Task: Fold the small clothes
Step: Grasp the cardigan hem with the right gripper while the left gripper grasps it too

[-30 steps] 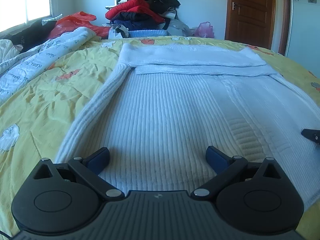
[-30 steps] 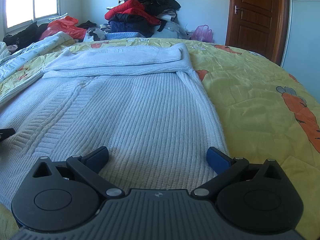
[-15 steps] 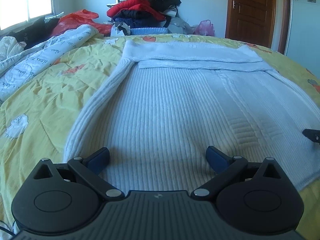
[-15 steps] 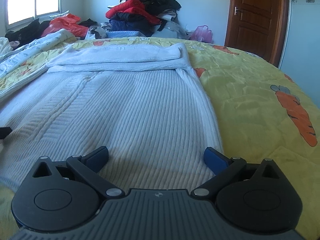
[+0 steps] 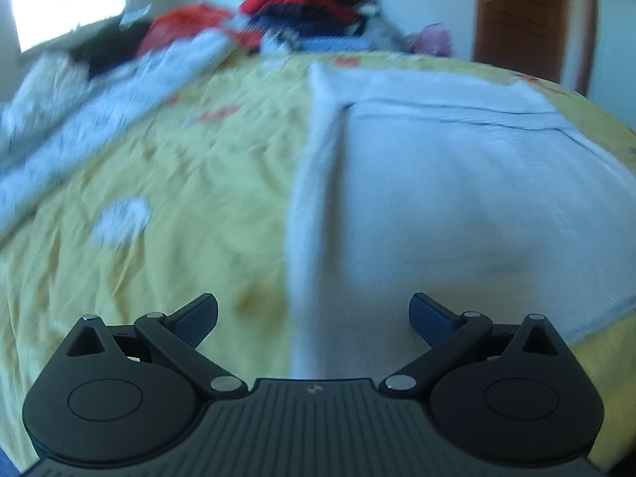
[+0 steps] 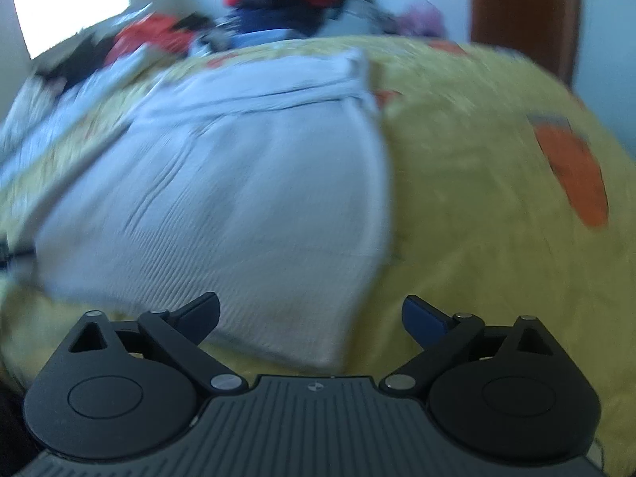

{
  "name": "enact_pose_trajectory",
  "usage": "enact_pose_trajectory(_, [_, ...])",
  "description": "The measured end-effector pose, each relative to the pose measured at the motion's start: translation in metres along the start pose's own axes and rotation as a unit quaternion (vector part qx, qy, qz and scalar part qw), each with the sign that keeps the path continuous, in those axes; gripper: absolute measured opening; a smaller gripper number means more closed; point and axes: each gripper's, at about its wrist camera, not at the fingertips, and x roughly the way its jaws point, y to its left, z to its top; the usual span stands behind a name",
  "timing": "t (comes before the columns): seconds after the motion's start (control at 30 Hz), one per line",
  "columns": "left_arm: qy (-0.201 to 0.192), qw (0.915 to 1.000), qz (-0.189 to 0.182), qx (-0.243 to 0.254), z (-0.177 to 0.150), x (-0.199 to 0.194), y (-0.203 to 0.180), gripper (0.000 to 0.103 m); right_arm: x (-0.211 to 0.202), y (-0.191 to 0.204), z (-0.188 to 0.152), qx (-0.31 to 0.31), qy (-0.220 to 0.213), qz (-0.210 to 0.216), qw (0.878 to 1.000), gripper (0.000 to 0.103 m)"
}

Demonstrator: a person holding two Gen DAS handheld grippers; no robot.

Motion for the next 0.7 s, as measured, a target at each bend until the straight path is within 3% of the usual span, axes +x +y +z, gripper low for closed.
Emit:
enact_pose_trajectory(0.1, [0.029, 0.9959, -0.055, -0.066, 0.006, 0.009, 0.019, 0.103, 0.007, -0.021, 0.005, 0.050, 0.026, 0.021, 0.998, 0.078])
enact_pose_trajectory(0.27, [0.042, 0.9778, -0.160, -0.128, 0.016, 0.014, 0.034, 0.103, 0.017, -0.031, 0.011, 0.081, 0.041, 0.095, 0.991, 0.071])
enact_pose_trajectory(0.33, [0.050, 0.9717, -0.189, -0.133, 0.018, 0.018, 0.034, 0.102, 0.022, -0.030, 0.015, 0.089, 0.048, 0.117, 0.988, 0.062])
enact_pose_trajectory(0.37, [0.051, 0.9725, -0.189, -0.126, 0.020, 0.019, 0.033, 0.102, 0.024, -0.029, 0.015, 0.086, 0.050, 0.122, 0.988, 0.051])
enact_pose_trajectory(0.4, [0.055, 0.9734, -0.188, -0.120, 0.022, 0.020, 0.031, 0.096, 0.027, -0.030, 0.017, 0.082, 0.051, 0.122, 0.988, 0.030])
enact_pose_trajectory(0.43, [0.055, 0.9757, -0.181, -0.111, 0.023, 0.020, 0.029, 0.091, 0.030, -0.030, 0.018, 0.080, 0.054, 0.116, 0.989, 0.019])
enact_pose_trajectory(0.47, [0.055, 0.9780, -0.173, -0.103, 0.025, 0.019, 0.029, 0.070, 0.032, -0.034, 0.019, 0.090, 0.057, 0.121, 0.987, 0.017])
enact_pose_trajectory(0.5, [0.059, 0.9792, -0.167, -0.100, 0.027, 0.020, 0.030, 0.031, 0.033, -0.039, 0.021, 0.099, 0.059, 0.127, 0.985, 0.016])
enact_pose_trajectory(0.53, [0.070, 0.9793, -0.159, -0.104, 0.030, 0.021, 0.033, 0.017, 0.030, -0.038, 0.024, 0.094, 0.057, 0.126, 0.986, 0.016])
enact_pose_trajectory(0.57, [0.081, 0.9776, -0.157, -0.115, 0.032, 0.023, 0.037, 0.012, 0.023, -0.035, 0.028, 0.083, 0.045, 0.126, 0.987, 0.015])
enact_pose_trajectory(0.63, [0.084, 0.9725, -0.175, -0.128, 0.034, 0.019, 0.044, 0.011, 0.005, -0.036, 0.037, 0.076, 0.017, 0.130, 0.988, 0.014])
enact_pose_trajectory(0.7, [0.074, 0.9740, -0.184, -0.110, 0.035, 0.012, 0.040, 0.011, -0.001, -0.051, 0.034, 0.084, 0.016, 0.117, 0.989, 0.013])
